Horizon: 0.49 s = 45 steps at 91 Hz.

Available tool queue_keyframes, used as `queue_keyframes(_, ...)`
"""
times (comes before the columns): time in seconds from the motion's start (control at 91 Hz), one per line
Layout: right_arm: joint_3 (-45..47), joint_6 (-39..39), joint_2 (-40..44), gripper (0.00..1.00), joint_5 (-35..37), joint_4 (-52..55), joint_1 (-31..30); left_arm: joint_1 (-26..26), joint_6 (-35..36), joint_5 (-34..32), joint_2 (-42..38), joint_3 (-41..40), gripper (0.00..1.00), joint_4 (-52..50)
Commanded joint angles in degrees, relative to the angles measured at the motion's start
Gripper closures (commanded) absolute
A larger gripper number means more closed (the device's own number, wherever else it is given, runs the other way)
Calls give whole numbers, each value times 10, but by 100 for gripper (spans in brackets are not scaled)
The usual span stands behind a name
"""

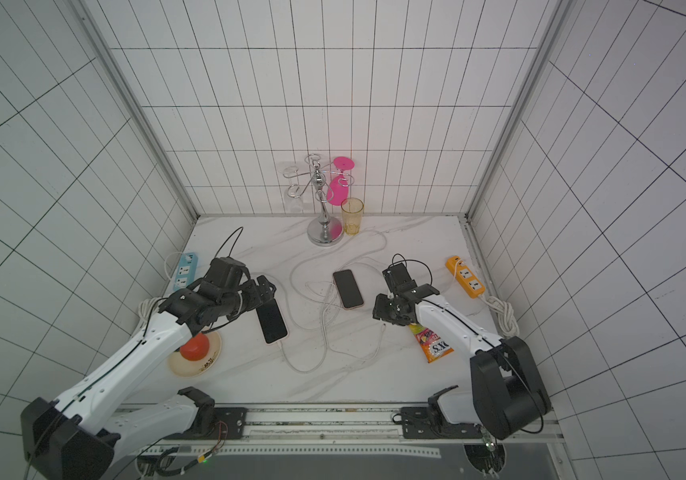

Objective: Plug the charging cable into the phone
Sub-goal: Place the phone at the center of the board, then pick up the charging cable from the center of the board.

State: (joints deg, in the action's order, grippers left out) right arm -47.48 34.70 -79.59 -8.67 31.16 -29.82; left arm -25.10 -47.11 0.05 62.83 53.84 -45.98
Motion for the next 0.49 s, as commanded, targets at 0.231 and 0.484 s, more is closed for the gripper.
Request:
queue_keyframes(0.231, -22, 48, -54, 48, 63, 55, -50, -3, 9, 14, -1, -5, 3, 19)
queue_keyframes(0.484, -42, 73, -99, 46, 80, 74, -82, -3, 1, 9, -11, -11, 3, 22)
